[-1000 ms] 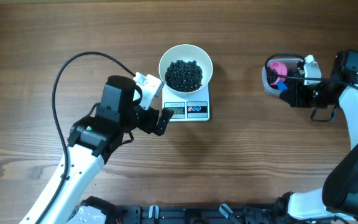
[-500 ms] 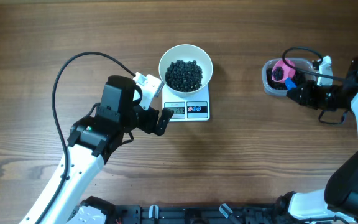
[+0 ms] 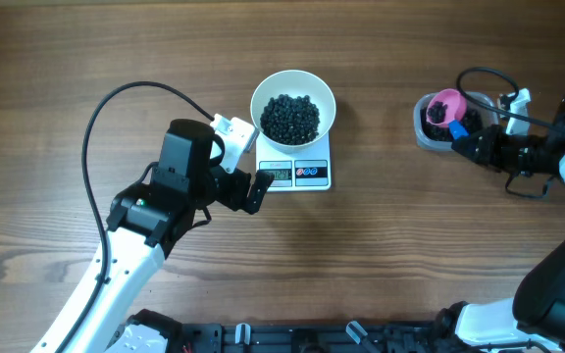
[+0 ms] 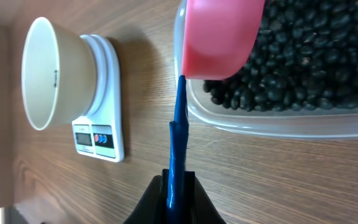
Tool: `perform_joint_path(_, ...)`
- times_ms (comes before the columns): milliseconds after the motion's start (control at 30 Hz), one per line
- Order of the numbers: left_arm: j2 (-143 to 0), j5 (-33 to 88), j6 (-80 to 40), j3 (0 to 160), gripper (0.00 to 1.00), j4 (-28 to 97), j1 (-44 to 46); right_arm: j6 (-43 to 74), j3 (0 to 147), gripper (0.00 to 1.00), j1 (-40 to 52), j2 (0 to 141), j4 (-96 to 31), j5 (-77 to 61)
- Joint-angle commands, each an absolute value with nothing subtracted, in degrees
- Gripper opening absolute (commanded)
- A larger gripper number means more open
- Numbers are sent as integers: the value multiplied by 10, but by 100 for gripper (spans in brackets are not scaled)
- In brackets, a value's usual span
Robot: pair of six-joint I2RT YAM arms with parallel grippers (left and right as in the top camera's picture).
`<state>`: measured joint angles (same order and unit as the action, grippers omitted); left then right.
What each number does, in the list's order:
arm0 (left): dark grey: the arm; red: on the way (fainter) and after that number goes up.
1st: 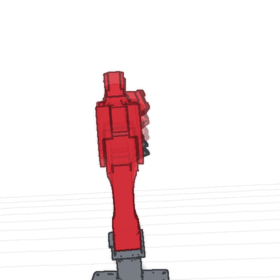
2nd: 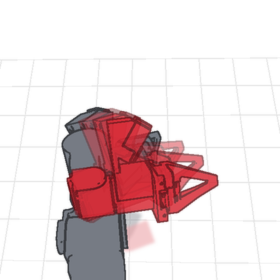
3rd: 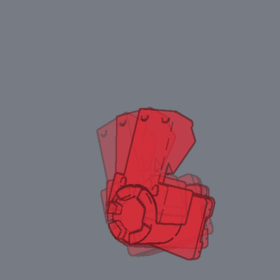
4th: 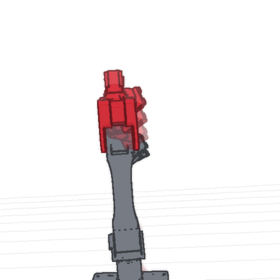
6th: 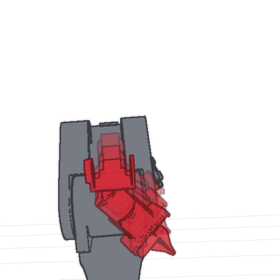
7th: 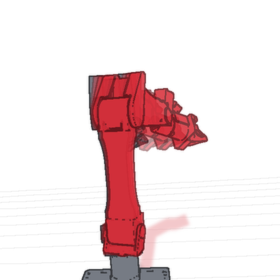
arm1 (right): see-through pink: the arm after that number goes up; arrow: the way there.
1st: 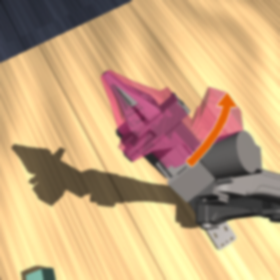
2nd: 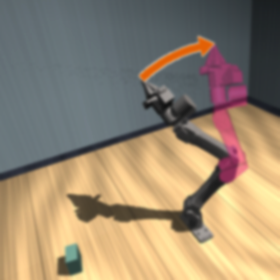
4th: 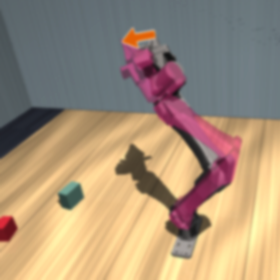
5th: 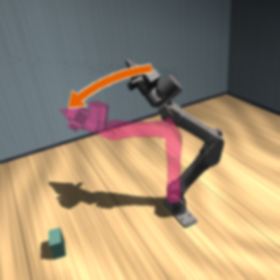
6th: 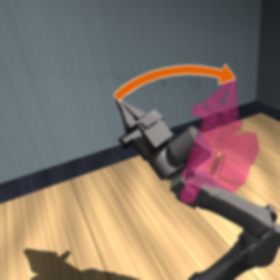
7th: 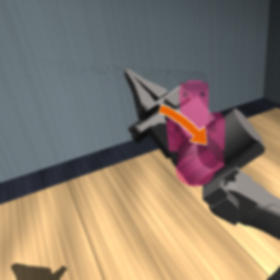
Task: Scoop item into bowl and weigh 150g on scale
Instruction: 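Drag the pink scoop through the black beans in the tub to fill it, then lift the filled scoop and carry it left over the white bowl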
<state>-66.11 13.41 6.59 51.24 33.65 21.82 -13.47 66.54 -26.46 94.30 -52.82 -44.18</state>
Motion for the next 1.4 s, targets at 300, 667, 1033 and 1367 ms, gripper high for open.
perform_joint_path(300,-665,139,72,510,100,337,220,-135,670,4,-267,952,-508,-615)
perform_joint_path(667,-665,139,72,510,100,337,220,-32,670,4,-193,953,-358,-747)
perform_joint_path(1033,-665,139,72,510,100,337,220,44,670,4,-21,953,-193,-637)
perform_joint_path(1367,-665,139,72,510,100,337,220,-34,670,4,68,953,-195,-462)
